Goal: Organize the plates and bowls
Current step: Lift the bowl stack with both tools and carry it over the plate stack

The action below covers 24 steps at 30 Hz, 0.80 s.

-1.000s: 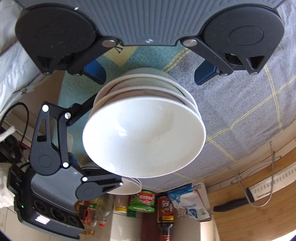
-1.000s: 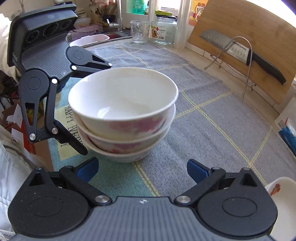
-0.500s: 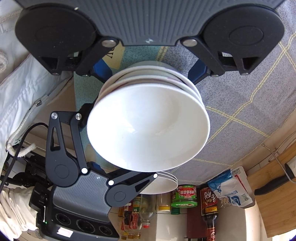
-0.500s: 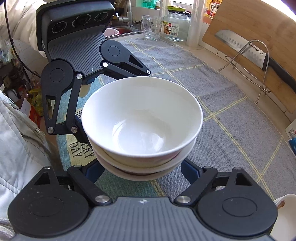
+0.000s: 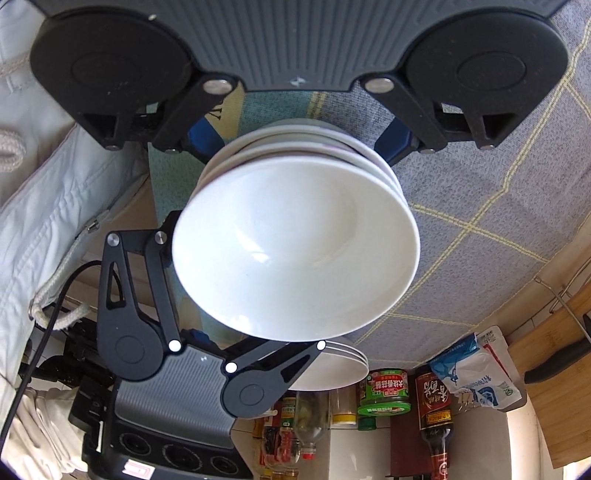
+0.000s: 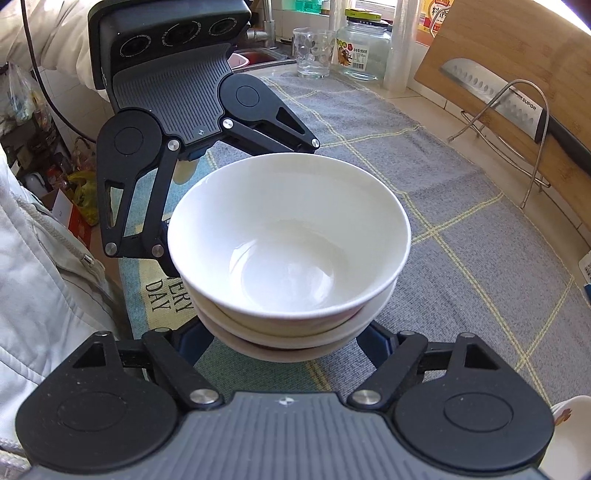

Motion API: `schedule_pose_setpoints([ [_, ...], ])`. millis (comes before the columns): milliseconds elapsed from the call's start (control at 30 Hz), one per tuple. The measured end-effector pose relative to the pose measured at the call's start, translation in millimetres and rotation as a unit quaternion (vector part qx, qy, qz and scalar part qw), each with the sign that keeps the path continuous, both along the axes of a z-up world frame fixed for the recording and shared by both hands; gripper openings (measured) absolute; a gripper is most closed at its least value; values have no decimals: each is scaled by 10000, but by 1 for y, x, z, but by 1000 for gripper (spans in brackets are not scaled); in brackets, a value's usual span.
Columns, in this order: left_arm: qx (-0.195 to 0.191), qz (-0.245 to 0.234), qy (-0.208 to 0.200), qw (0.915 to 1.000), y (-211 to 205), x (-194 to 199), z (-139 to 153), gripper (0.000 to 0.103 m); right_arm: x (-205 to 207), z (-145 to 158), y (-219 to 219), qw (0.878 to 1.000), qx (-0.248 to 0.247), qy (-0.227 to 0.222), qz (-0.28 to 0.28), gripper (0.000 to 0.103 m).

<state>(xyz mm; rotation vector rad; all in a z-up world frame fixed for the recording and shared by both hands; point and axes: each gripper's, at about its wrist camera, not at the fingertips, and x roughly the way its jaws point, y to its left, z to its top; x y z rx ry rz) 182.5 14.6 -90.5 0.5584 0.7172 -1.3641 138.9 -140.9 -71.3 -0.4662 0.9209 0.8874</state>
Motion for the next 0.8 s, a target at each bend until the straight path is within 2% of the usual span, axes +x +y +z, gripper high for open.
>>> schedule_pose_setpoints([
  [200,46,-90,-21,9999,-2,0,1,87,-1,1,0,10000,-22,34,35,87],
  [800,46,43,-136,9999,-3,-4,9,87,-1,9,1,10000,-2,-22,-91,87],
])
